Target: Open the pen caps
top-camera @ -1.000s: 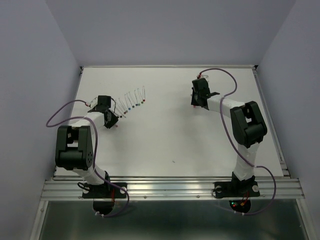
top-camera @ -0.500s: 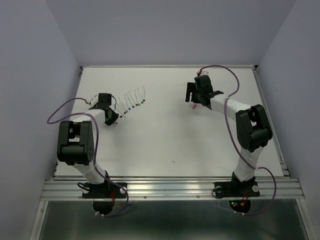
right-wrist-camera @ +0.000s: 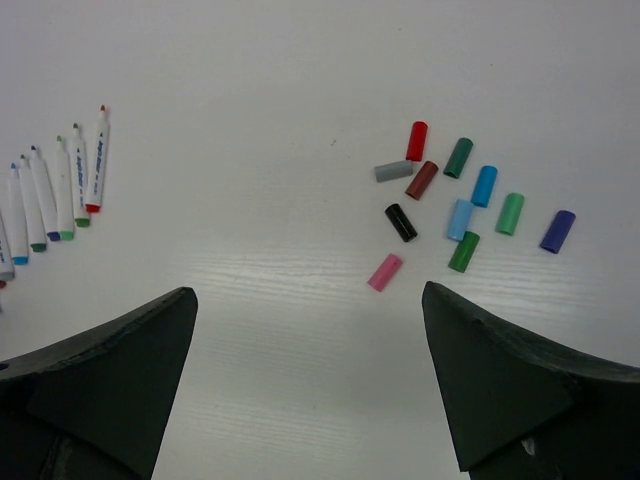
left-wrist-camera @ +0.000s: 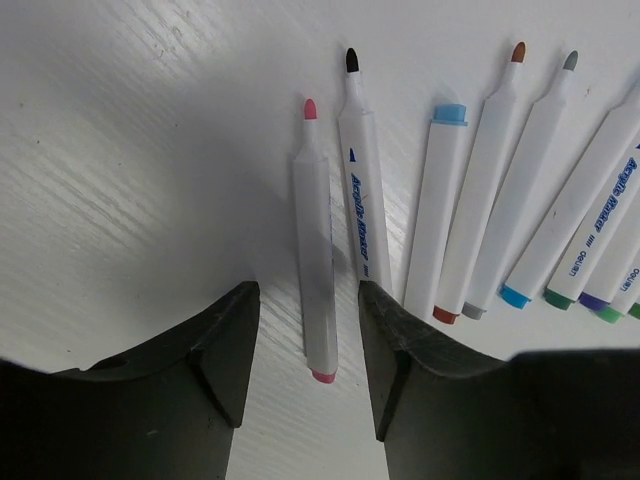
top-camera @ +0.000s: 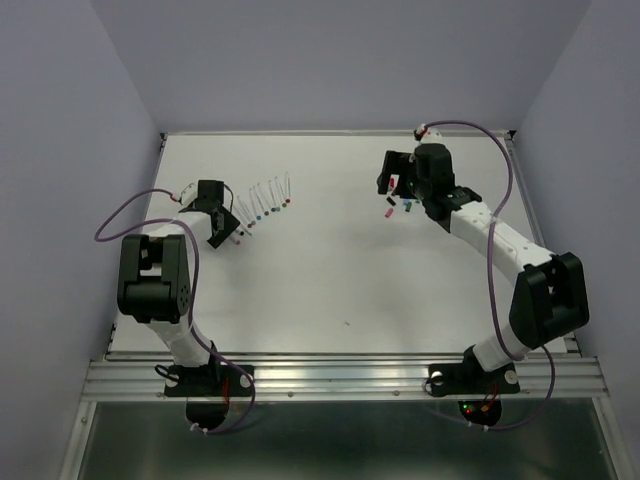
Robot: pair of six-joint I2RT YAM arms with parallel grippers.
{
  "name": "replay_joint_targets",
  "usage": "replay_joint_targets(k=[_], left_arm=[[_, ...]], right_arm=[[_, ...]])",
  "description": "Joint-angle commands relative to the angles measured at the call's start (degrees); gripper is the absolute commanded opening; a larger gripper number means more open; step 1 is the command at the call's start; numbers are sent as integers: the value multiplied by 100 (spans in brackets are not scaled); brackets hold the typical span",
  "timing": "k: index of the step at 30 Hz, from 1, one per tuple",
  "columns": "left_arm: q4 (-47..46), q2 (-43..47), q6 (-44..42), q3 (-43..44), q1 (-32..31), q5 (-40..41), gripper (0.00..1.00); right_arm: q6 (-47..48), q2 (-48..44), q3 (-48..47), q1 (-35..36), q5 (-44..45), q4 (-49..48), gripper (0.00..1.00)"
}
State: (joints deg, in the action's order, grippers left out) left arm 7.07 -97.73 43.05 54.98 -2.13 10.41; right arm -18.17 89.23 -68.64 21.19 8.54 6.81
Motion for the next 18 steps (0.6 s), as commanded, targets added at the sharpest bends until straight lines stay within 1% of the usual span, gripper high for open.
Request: replay_joint_targets(k=[1, 2, 5, 6, 9, 10, 11, 12, 15, 16, 18], left_arm=[[295, 289, 2, 57, 29, 180, 57], [321, 360, -7, 48, 29, 180, 59], [409, 755, -86, 13, 20, 154, 68], [461, 1008, -129, 13, 28, 163, 74], [629, 1527, -130, -31, 29, 250, 88], [690, 1938, -95, -40, 29, 294, 99], [690, 2168, -77, -58, 29, 338, 99], [708, 2588, -60, -66, 29, 434, 99], [664, 3180, 46, -93, 20, 584, 99], [603, 3503, 55, -102, 20, 628, 99], [541, 3795, 81, -137, 20, 777, 99]], right_arm=[[33, -309, 114, 26, -54, -189, 100], [33, -406, 140, 26, -45, -189, 100], [-54, -634, 272, 26, 156, -189, 100], [-81, -696, 316, 26, 253, -197, 100], [-151, -872, 457, 26, 684, -215, 100], [-186, -951, 553, 26, 902, -215, 100], [-213, -995, 606, 26, 1000, -206, 100], [-256, -1048, 676, 26, 1062, -224, 100], [-432, -1302, 948, 26, 1168, -250, 100], [-433, -1433, 1019, 26, 1194, -276, 100], [-546, -1557, 1142, 26, 1527, -277, 100]])
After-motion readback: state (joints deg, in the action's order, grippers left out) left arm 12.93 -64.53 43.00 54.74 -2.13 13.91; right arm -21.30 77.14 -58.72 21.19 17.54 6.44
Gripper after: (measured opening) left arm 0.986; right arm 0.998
